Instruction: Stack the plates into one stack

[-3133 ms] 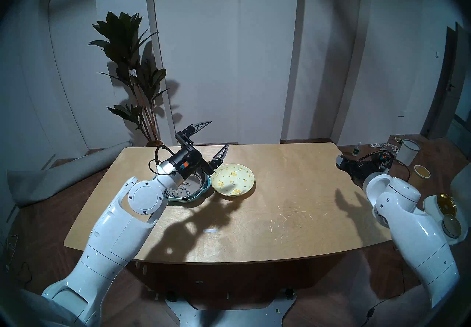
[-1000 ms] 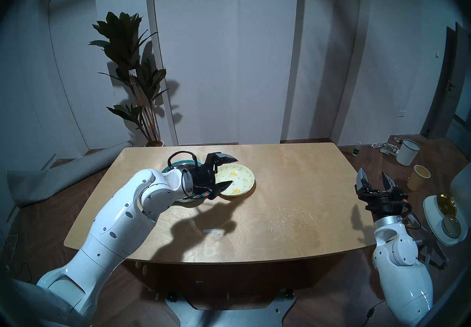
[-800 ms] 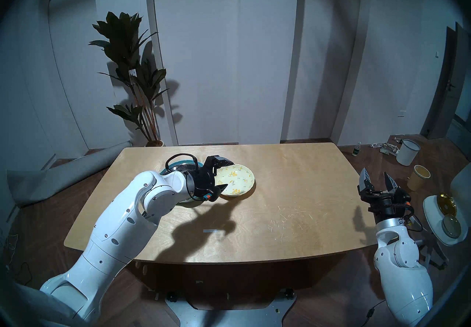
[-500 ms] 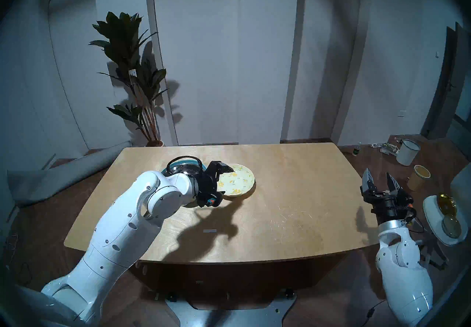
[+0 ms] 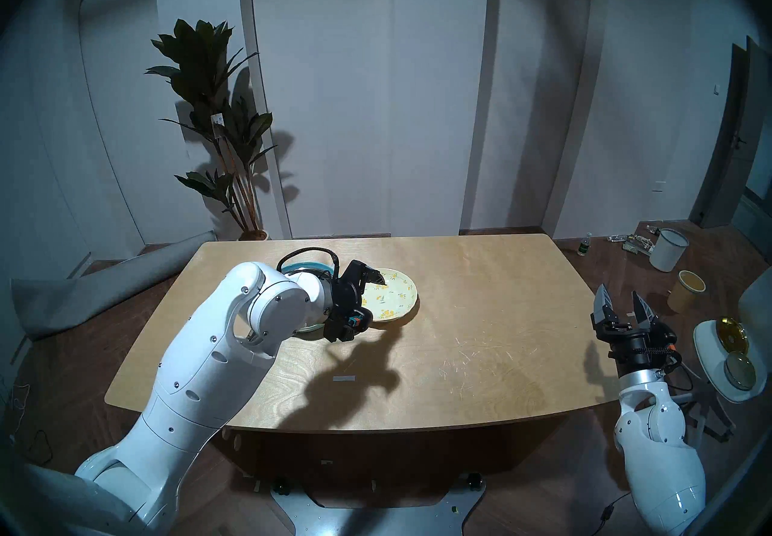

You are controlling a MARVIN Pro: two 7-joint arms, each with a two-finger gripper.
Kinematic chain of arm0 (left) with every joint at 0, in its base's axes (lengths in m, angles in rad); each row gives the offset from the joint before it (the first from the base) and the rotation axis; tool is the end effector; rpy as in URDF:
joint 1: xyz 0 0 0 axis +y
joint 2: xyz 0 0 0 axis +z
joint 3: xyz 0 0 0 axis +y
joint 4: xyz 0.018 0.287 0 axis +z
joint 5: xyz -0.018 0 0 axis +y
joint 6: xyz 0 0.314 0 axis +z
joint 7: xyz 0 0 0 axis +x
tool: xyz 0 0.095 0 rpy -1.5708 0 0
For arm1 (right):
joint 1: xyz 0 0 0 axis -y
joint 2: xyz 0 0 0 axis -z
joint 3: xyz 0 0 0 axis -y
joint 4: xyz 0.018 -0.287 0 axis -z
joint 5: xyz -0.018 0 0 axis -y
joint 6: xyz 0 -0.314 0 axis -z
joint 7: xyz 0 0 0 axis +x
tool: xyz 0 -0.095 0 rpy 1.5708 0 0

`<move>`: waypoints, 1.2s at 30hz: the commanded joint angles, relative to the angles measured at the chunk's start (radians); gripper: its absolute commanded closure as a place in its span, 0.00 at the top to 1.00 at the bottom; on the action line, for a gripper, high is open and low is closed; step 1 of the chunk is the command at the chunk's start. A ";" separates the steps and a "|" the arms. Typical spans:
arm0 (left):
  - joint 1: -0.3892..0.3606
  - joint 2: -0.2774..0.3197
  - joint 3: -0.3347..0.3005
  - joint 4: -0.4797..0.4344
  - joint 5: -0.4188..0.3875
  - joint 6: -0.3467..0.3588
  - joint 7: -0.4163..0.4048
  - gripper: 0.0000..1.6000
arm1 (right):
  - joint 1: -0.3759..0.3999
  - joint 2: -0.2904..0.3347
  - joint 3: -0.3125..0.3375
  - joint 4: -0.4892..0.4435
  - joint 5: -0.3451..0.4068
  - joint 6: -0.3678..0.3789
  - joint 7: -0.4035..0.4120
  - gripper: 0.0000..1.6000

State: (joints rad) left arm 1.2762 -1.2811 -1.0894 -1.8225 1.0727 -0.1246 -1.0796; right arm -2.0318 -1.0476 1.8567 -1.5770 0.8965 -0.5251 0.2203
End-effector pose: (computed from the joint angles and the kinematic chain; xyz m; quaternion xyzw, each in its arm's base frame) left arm 0.4058 -0.1289 -0.2266 -0.3847 0.8230 -0.3859 0.1603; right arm 0.2798 -0.2486 -0.3105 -0.5977 0.1196 -0.7925 0.0171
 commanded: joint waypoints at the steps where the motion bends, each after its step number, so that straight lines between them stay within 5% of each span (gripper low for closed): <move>1: -0.031 -0.064 0.041 0.056 0.074 0.038 0.073 1.00 | 0.039 0.001 -0.013 0.003 0.000 -0.025 0.023 1.00; 10: -0.054 -0.123 0.087 0.149 0.167 0.113 0.171 1.00 | 0.034 -0.003 -0.019 0.008 -0.008 -0.034 0.020 1.00; 22: -0.066 -0.083 0.116 0.207 0.204 0.076 0.200 1.00 | 0.033 -0.001 -0.003 0.013 -0.006 -0.041 0.026 1.00; 36: -0.091 -0.106 0.125 0.287 0.247 0.076 0.254 1.00 | 0.053 0.004 -0.008 0.044 -0.002 -0.034 0.042 1.00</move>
State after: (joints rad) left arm 1.2283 -1.3673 -0.9643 -1.5590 1.2963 -0.0544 -0.8642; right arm -1.9950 -1.0523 1.8453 -1.5350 0.8914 -0.5552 0.2537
